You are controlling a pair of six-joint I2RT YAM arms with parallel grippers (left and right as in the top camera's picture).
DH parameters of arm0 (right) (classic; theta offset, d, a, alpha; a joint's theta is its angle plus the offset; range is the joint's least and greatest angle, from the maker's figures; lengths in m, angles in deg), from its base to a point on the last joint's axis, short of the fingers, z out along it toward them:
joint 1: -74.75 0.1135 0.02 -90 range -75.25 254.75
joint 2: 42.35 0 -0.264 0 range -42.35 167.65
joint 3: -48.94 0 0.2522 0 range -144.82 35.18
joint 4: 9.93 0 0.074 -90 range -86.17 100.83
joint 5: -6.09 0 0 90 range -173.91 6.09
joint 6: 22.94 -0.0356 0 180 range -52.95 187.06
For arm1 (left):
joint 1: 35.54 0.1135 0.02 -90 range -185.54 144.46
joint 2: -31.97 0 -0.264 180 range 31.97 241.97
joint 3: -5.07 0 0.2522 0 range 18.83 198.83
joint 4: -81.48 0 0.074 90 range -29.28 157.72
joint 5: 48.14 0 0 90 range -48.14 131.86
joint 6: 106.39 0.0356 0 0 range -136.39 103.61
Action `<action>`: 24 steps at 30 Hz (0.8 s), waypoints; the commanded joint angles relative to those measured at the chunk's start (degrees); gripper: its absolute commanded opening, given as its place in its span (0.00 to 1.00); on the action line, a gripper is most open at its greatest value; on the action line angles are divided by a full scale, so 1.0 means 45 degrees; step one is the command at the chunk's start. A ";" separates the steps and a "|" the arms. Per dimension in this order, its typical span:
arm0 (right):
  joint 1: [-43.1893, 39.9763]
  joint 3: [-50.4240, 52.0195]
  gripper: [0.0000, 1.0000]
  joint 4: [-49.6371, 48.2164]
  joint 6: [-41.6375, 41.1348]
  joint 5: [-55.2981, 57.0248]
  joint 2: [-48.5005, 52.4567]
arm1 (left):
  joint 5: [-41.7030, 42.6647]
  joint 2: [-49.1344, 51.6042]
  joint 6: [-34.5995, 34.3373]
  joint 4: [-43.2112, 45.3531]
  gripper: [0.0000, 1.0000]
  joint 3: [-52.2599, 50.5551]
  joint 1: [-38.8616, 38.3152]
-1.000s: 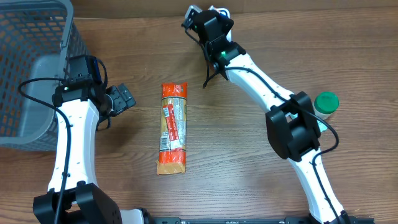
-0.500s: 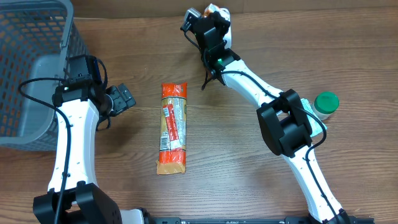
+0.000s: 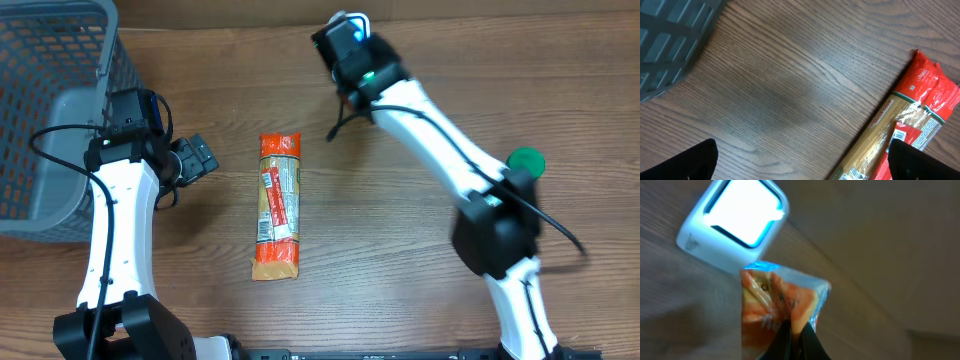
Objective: Scan the item barcode
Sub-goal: 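Carry the orange packet right and set it beside the green packet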
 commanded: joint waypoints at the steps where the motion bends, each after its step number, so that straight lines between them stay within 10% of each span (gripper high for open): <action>1: -0.0665 -0.0160 0.04 0.2739 -0.4609 -0.1948 -0.1724 | -0.0083 -0.0015 -0.0083 0.0005 1.00 0.0015 -0.0005; 9: -0.2730 0.1399 0.04 0.7470 -0.4877 -0.7980 -0.1719 | -0.0083 -0.0015 -0.0083 0.0005 1.00 0.0015 -0.0005; 24: -0.3735 0.7014 0.04 0.4915 -0.5960 -0.7121 -0.1719 | -0.0083 -0.0015 -0.0083 0.0005 1.00 0.0015 -0.0005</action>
